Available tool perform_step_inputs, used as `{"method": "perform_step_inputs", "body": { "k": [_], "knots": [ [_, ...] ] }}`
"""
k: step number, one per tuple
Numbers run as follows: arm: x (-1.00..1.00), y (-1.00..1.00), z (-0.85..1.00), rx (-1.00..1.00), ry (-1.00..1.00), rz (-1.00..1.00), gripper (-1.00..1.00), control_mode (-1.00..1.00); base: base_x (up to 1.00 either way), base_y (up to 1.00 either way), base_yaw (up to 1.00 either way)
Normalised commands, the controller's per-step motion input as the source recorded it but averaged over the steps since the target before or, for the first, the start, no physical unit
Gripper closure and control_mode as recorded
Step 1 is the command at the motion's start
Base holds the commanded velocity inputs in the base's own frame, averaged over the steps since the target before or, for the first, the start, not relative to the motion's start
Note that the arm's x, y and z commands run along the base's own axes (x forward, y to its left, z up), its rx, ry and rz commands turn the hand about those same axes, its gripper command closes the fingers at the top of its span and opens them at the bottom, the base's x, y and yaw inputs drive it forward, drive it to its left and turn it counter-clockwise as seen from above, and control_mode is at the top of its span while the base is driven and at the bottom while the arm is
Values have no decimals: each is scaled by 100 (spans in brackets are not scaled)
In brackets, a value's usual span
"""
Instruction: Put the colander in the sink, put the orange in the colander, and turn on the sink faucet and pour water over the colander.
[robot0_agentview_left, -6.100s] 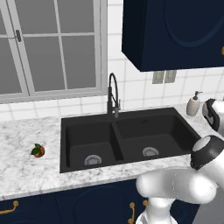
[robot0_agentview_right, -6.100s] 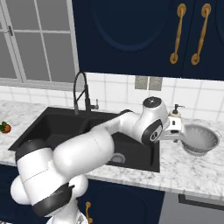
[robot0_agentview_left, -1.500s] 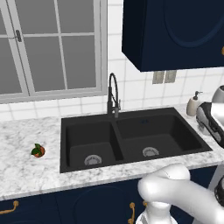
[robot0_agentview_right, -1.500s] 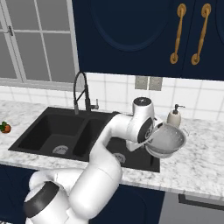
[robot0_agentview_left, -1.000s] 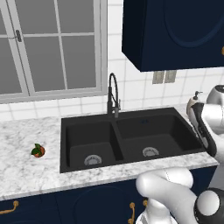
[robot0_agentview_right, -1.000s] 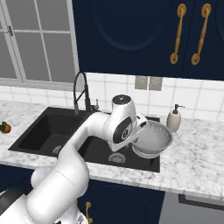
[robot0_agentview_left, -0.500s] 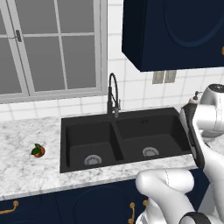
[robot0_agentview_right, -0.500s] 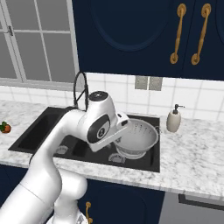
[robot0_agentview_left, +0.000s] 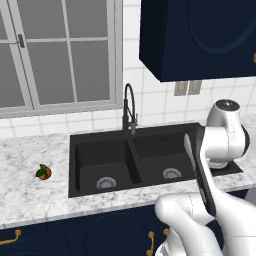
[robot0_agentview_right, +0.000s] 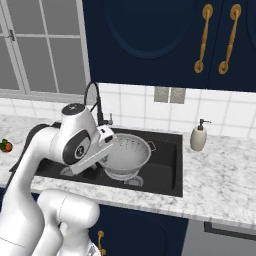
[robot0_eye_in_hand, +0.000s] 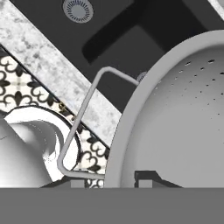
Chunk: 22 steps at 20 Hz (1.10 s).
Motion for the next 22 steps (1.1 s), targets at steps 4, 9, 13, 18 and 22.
{"method": "perform_step_inputs", "body": {
  "k": [4,9,13,18,22],
  "knots": [
    [-29,90,1,-3,-7,13,100,-100,0,0,0],
    [-11,99,3,-1,-6,5,100,-100,0,0,0],
    [3,100,0,0,-3,1,100,-100,0,0,0],
    [16,96,0,0,0,1,100,-100,0,0,0],
    [14,87,-4,1,0,3,100,-100,0,0,0]
  ]
}}
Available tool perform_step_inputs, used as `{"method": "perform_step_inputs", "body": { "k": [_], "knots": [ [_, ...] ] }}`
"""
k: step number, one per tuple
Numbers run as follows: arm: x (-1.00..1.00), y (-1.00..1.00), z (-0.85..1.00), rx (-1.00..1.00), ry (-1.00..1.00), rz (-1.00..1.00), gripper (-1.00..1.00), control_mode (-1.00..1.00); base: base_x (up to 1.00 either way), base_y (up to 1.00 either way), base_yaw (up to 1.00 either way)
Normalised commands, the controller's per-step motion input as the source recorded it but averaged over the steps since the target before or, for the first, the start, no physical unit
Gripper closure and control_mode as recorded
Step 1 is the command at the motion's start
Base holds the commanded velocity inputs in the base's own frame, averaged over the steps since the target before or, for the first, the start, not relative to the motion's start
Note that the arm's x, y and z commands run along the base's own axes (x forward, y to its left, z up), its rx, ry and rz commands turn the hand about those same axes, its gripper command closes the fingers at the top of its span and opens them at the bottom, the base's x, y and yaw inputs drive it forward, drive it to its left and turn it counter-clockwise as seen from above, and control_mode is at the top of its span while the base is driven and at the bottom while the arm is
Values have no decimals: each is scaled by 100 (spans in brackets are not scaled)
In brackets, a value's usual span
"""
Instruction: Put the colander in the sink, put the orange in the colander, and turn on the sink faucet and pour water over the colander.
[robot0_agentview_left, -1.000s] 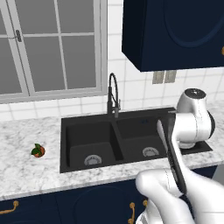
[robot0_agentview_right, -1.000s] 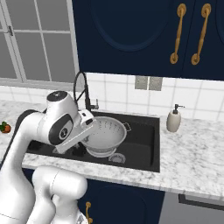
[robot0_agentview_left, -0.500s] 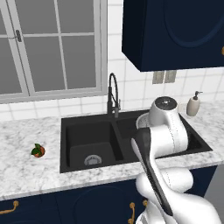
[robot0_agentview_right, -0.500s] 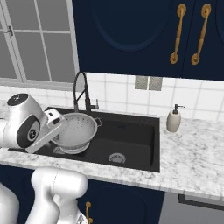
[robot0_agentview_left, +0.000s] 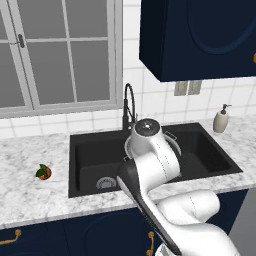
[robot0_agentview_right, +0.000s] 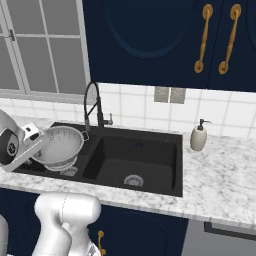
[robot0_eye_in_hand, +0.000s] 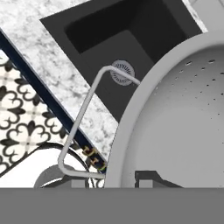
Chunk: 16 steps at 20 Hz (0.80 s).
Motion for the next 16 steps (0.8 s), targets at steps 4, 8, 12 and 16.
{"method": "perform_step_inputs", "body": {
  "k": [4,8,12,16],
  "knots": [
    [48,56,-15,8,0,4,100,-100,0,0,0],
    [60,45,-23,5,0,1,100,-100,0,0,0],
    [65,35,-30,7,1,0,100,-100,0,0,0],
    [41,34,-44,11,4,0,100,-100,0,0,0]
  ]
}}
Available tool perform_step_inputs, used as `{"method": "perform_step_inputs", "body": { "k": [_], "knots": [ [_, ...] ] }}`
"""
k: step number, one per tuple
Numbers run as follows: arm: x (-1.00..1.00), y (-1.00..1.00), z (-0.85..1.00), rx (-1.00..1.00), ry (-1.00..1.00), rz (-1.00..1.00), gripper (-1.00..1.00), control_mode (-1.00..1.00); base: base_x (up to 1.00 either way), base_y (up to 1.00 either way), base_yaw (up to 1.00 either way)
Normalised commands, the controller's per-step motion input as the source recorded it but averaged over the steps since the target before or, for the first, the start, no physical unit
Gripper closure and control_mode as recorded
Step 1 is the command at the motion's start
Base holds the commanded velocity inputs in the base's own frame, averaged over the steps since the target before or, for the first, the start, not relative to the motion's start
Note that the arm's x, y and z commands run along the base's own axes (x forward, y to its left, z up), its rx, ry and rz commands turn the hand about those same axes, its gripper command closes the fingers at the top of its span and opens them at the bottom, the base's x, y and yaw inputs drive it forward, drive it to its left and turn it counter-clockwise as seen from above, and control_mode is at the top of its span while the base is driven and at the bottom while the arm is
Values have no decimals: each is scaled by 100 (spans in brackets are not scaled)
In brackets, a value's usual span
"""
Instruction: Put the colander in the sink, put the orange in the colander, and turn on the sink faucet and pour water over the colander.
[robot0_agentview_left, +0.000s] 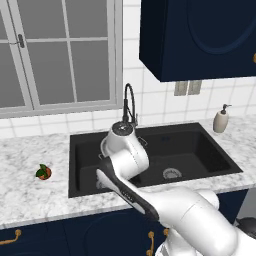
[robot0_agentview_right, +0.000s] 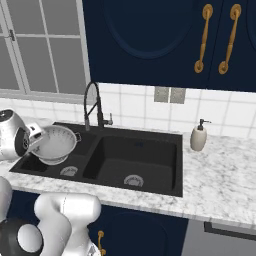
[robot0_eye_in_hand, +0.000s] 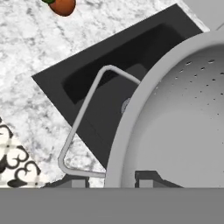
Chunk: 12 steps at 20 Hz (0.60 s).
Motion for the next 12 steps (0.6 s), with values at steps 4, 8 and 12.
{"method": "perform_step_inputs", "body": {
  "k": [4,8,12],
  "knots": [
    [29,33,-47,6,2,0,100,-100,0,0,0],
    [27,25,-33,0,0,0,100,-100,0,0,0],
    [41,2,-30,0,9,0,100,-100,0,0,0]
  ]
}}
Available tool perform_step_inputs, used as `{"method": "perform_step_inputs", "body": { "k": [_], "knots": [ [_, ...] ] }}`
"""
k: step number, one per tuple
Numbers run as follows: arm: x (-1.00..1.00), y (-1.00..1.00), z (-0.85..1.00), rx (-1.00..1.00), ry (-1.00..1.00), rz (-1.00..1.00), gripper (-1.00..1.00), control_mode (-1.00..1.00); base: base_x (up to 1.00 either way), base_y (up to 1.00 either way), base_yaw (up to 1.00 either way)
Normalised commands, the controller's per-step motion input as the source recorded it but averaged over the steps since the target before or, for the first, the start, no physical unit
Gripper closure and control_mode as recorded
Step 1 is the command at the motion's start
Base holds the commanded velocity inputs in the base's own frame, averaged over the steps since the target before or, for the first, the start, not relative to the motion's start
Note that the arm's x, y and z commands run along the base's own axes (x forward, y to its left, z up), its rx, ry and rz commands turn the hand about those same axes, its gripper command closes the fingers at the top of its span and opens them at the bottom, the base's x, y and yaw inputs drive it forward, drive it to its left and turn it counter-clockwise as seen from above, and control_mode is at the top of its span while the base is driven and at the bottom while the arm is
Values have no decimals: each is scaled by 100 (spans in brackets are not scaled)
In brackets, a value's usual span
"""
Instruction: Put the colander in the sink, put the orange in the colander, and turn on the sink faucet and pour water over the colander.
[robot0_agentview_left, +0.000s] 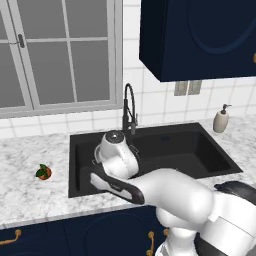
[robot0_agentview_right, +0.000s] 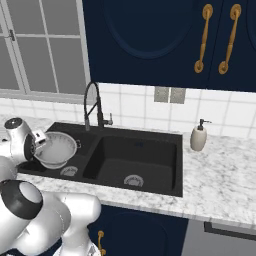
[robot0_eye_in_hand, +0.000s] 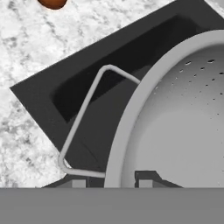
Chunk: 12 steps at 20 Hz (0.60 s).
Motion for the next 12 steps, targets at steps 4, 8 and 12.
{"method": "perform_step_inputs", "body": {
  "k": [4,8,12],
  "knots": [
    [42,0,-7,0,27,0,100,-100,0,0,0],
    [34,1,-9,0,13,2,100,-100,0,0,0],
    [34,0,-19,-3,0,4,100,-100,0,0,0]
  ]
}}
